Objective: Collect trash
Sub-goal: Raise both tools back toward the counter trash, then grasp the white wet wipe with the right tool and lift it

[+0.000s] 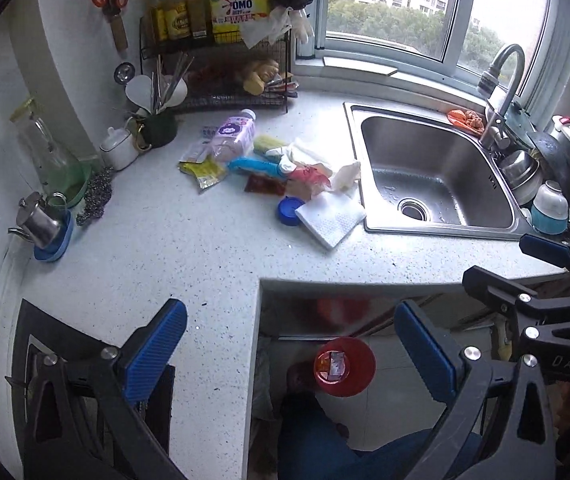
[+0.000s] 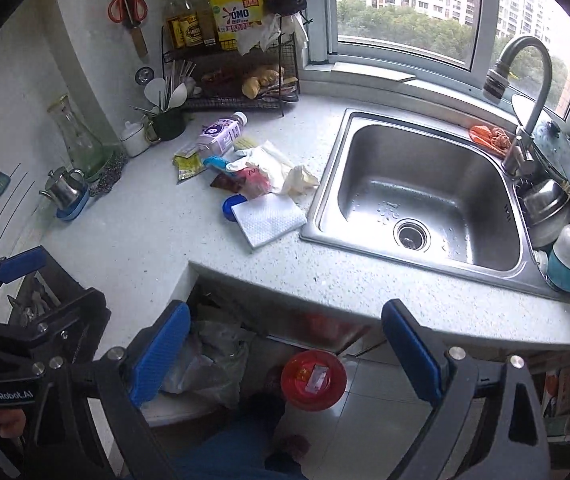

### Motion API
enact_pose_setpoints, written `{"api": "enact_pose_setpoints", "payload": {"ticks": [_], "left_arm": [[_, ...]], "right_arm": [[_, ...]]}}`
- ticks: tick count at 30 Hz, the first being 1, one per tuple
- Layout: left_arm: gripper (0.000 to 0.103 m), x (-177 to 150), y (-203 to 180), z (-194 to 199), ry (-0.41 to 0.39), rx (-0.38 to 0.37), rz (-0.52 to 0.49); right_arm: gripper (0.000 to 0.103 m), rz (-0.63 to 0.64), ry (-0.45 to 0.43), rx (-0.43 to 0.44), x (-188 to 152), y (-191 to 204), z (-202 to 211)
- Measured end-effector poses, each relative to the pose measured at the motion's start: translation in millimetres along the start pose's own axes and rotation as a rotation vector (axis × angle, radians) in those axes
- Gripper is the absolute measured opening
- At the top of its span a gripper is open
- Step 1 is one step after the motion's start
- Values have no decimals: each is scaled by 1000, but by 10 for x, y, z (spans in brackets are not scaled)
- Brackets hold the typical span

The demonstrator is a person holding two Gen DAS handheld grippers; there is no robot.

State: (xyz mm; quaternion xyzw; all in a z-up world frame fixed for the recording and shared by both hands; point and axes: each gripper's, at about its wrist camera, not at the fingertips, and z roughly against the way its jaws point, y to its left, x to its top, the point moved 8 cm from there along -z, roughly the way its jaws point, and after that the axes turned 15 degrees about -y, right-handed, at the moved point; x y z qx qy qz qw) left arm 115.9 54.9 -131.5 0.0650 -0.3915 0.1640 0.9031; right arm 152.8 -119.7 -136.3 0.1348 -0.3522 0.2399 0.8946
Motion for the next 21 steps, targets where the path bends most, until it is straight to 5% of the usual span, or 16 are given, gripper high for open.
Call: {"api": "enact_pose_setpoints", "payload": {"ticks": [8,21], "left_arm": [[103,197,419,-721,59,-1,9],[103,-26,897,-1825,234,-24,5]], "right_arm": [[96,6,81,-4,230,147,-747],[96,85,253,8,112,339,-1931]]}}
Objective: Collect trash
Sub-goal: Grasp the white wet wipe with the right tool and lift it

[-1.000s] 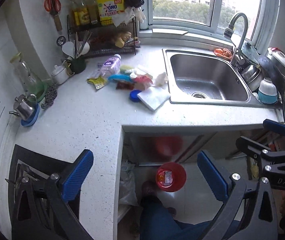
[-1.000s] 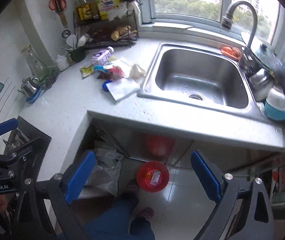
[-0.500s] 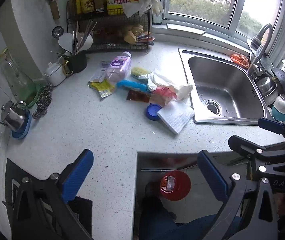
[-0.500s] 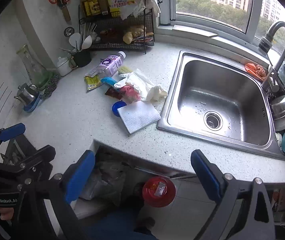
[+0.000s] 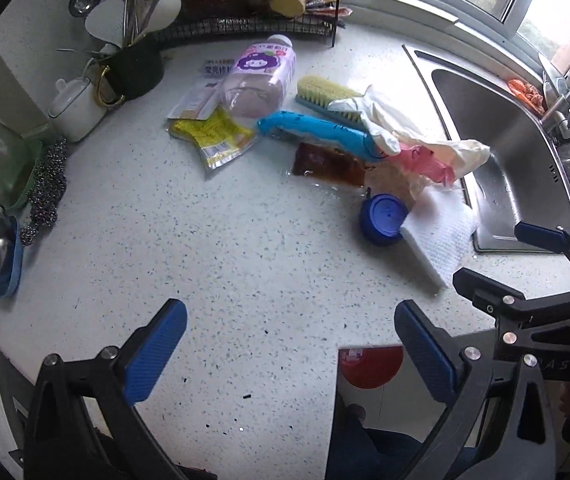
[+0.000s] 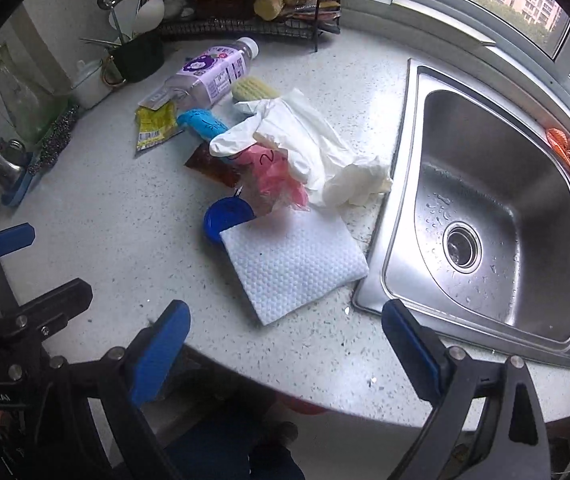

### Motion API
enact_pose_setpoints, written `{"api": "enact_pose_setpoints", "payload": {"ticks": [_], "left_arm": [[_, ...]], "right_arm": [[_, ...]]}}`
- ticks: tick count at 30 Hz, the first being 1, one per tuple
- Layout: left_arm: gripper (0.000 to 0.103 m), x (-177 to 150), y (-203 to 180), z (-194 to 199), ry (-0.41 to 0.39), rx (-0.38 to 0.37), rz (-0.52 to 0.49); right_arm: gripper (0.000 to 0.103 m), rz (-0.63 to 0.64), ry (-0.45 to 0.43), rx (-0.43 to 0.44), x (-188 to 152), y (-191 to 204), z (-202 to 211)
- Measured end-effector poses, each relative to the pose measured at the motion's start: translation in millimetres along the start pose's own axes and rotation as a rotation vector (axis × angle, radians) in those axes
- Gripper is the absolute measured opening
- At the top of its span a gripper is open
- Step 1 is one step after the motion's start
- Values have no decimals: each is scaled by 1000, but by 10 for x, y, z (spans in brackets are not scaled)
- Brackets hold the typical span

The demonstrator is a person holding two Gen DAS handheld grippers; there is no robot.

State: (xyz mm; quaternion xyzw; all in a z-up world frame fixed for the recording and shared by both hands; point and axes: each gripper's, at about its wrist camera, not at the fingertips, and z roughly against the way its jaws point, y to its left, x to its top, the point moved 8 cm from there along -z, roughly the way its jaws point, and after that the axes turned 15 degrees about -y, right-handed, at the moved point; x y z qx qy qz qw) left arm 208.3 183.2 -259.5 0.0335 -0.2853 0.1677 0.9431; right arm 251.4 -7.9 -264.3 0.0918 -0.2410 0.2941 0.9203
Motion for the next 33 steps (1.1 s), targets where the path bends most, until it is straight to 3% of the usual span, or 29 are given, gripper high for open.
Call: {"api": "enact_pose_setpoints", "payload": {"ticks": [6,11,13,17,20,33], "left_arm": [[103,-48,138,-300,48,3,15],[103,-69,188,-391,72,6,7],[103,-69,177,-375,68,0,1],[103,-20,128,-334,52,-5,-5],[103,-8,52,-295,48,-14,-2],[103,184,-367,-99,-6,-55,-46]], "right_arm": [[90,53,63,18,-27,27,-373],[57,59,112,20,-115,1,-539],[49,66,97,18,-130,-7,-506],[14,55,86,28,-164,-58,-424],[5,50,87,38,-208,-105,-400],[3,-3,-26,28,-90,-467,186]]}}
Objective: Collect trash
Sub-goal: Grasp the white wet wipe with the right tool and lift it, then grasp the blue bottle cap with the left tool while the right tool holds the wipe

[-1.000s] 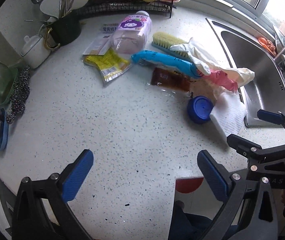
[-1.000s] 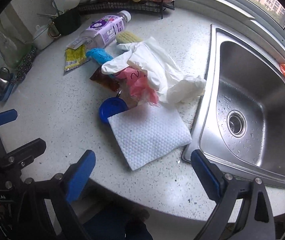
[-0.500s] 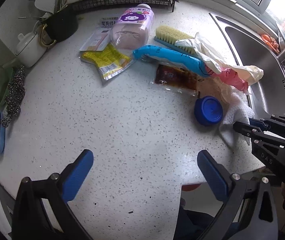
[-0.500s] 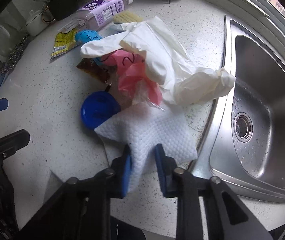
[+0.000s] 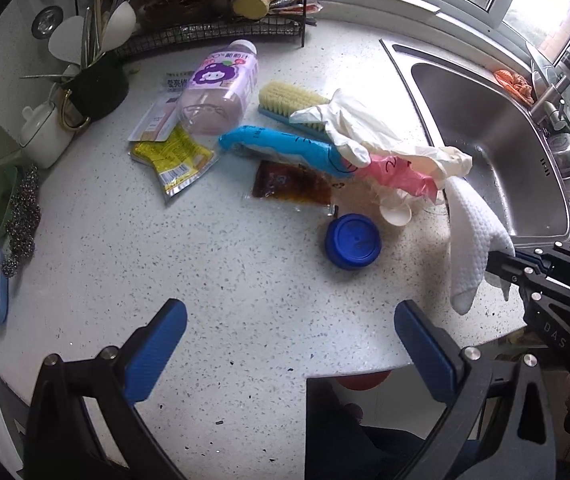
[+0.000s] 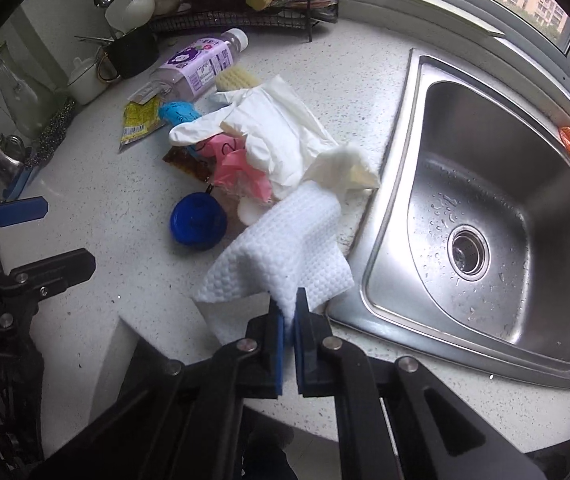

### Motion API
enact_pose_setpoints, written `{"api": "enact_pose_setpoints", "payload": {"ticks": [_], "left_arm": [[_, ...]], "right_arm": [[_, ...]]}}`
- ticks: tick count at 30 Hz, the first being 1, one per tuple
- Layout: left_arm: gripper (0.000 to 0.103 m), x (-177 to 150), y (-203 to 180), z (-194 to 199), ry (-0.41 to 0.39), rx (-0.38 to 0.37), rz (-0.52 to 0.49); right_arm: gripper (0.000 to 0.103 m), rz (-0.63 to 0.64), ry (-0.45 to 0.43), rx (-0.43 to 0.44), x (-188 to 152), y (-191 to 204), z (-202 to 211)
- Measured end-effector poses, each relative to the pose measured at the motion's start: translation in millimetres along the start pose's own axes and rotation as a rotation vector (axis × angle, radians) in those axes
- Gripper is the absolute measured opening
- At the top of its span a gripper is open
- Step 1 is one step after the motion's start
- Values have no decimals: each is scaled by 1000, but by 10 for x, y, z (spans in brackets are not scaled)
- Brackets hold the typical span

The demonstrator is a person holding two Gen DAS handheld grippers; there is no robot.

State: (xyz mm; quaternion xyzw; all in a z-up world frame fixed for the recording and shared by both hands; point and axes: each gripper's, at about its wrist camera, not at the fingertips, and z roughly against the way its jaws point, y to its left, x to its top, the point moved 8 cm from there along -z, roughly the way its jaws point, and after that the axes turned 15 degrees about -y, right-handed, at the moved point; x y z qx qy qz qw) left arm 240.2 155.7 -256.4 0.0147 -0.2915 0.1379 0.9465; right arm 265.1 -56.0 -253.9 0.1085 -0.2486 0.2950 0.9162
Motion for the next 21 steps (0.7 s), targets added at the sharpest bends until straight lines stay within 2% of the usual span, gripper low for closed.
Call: {"api": "enact_pose_setpoints", "payload": {"ticks": [6,14,21], "left_arm": [[103,70,-79,-184,19,-2,-13],[103,75,-186,-587,75,-40,-38],[103,90,-258,-868,108,-58,-44]], "right_arm": [[3,-41,-12,-48,-5,-229,131],[4,-83,14,-92,-24,-363,-15],[3,-117,45,-95,-48,-413,-131]]}}
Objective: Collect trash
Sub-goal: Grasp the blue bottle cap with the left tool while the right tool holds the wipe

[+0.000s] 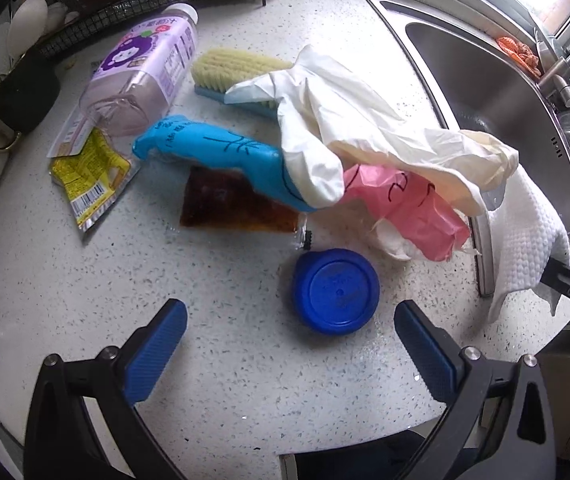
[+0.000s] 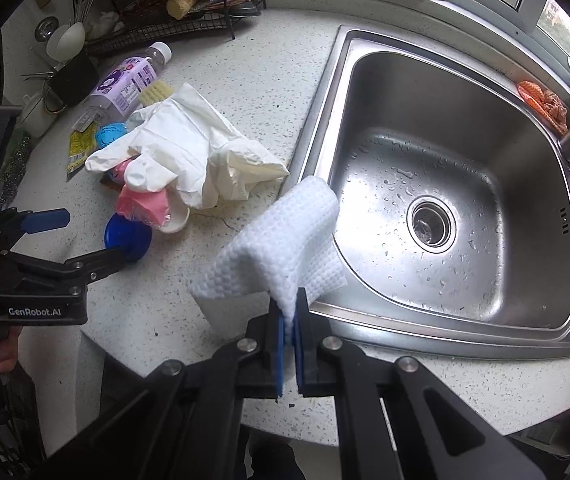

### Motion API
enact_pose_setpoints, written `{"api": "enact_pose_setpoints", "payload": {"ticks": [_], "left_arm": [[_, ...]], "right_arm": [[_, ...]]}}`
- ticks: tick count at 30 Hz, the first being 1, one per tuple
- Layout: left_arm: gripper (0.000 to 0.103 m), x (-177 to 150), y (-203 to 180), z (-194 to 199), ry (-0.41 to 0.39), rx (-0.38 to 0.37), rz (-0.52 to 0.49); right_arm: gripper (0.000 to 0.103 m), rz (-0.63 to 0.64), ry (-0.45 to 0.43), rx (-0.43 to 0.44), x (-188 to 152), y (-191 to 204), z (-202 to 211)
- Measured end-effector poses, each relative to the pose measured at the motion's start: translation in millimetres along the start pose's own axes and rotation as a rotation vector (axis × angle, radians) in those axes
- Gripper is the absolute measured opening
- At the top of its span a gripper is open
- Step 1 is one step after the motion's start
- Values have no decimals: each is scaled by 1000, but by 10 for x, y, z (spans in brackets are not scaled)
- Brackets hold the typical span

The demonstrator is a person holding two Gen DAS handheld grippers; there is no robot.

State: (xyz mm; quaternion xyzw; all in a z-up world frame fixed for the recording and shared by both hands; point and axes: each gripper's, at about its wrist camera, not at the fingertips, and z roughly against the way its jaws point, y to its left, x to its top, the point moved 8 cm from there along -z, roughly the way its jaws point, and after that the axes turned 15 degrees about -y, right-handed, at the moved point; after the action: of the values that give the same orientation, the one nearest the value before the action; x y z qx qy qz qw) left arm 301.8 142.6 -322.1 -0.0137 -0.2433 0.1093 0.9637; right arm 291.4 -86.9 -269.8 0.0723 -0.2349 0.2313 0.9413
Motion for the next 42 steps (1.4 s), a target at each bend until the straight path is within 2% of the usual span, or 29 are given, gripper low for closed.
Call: {"api": "enact_pose_setpoints", "payload": {"ticks": [6,9,15,17,18,19,20,29,34,35,42], "left_arm": [[102,38,-23,-163,17,-6,-10],[95,36,-77,-234,28,-27,-1],[81,29,-129,-224,0,2,-45],[69,60,-166,-219,-13,2,-51],[66,70,-193,-212,-16,-2,-48],[57,73,-208,-206,-21,-6,-47],[45,74,-224,-195,-24,-9,-53],[43,-41,-286,-39,-35,-4,-51],[43,-20,-392,287,-81,-20,-54],[43,76,-356,346,-89,-26,-59],[43,113,-557,844,-162,-75,-85]], "right_arm": [[3,-1,9,8,1,24,-39],[3,-4,11,7,-1,18,-40],[4,-4,10,3,-20,27,-21],[4,-9,12,1,-30,27,-18],[4,-9,12,1,-33,30,-16],[4,-11,11,-2,-36,28,-14],[4,-12,10,-2,-37,27,-10],[4,-13,-9,-4,-45,49,104],[4,-11,-27,12,-68,92,228],[4,-13,-34,16,-64,102,269],[4,0,-106,49,-37,173,611]]}}
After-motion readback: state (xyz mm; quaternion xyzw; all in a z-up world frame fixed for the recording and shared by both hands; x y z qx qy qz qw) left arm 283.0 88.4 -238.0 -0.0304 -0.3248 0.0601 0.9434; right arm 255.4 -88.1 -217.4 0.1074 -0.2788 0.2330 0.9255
